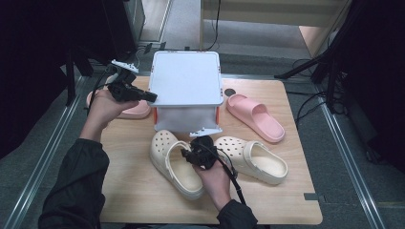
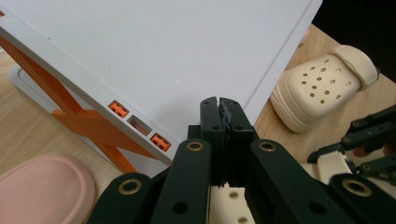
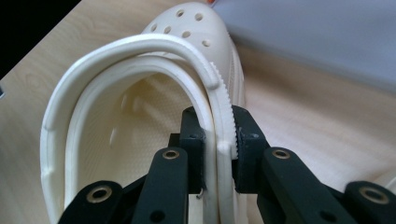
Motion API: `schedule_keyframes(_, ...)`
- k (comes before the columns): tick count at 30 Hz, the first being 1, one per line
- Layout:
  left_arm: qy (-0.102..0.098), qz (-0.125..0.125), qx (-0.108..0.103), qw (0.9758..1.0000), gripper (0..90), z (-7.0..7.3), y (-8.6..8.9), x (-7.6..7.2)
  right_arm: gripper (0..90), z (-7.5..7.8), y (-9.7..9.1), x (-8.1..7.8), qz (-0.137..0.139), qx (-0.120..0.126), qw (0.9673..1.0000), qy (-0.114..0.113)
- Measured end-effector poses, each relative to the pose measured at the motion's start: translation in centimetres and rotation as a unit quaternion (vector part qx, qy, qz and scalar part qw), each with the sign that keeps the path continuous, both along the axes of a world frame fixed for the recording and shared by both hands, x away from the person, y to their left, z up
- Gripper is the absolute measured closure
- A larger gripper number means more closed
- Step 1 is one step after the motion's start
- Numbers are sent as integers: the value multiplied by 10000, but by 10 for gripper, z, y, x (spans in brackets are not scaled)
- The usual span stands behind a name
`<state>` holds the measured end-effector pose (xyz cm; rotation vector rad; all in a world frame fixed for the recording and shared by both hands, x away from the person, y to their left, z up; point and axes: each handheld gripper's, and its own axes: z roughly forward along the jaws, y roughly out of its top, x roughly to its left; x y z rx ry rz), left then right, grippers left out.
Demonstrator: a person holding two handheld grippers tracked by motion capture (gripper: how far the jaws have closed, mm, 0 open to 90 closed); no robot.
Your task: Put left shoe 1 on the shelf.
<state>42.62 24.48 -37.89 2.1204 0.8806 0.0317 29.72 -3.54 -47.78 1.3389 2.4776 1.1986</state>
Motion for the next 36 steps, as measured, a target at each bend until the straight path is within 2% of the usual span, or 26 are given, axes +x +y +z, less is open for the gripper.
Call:
schedule_keyframes(4,5,-5,-12,10000,889,0,0,0,782,10,-1,13,-93,63,9999,-128)
schedule_keyframes(8,-3,4,-31,10000,892,-1,0,1,782,16,-1,33,-206,92,9997,-103)
schedule_keyframes(12,4,7,-45,10000,893,-1,1,1,781,20,0,51,-382,25,9990,-224)
schedule_keyframes(14,2,-1,-49,10000,893,-1,1,1,781,20,1,59,-446,40,9987,-237)
schedule_keyframes(16,-4,-4,-48,10000,893,-1,1,1,780,19,1,67,-566,159,9981,-189)
schedule_keyframes(21,3,-11,-56,10000,893,-1,1,1,778,13,3,80,-882,159,9955,-319)
schedule_keyframes(26,4,-22,-63,10000,893,-1,2,1,774,5,9,84,-1060,57,9933,-457)
schedule_keyframes(30,-13,-29,-52,10000,895,-1,1,0,770,-1,14,85,-1022,-35,9940,-392)
schedule_keyframes(33,-13,-29,-58,10000,895,-1,1,1,762,-5,12,85,-1019,46,9944,-258)
schedule_keyframes(36,-14,-24,-56,10000,895,-1,1,0,742,-8,9,84,-973,88,9950,-220)
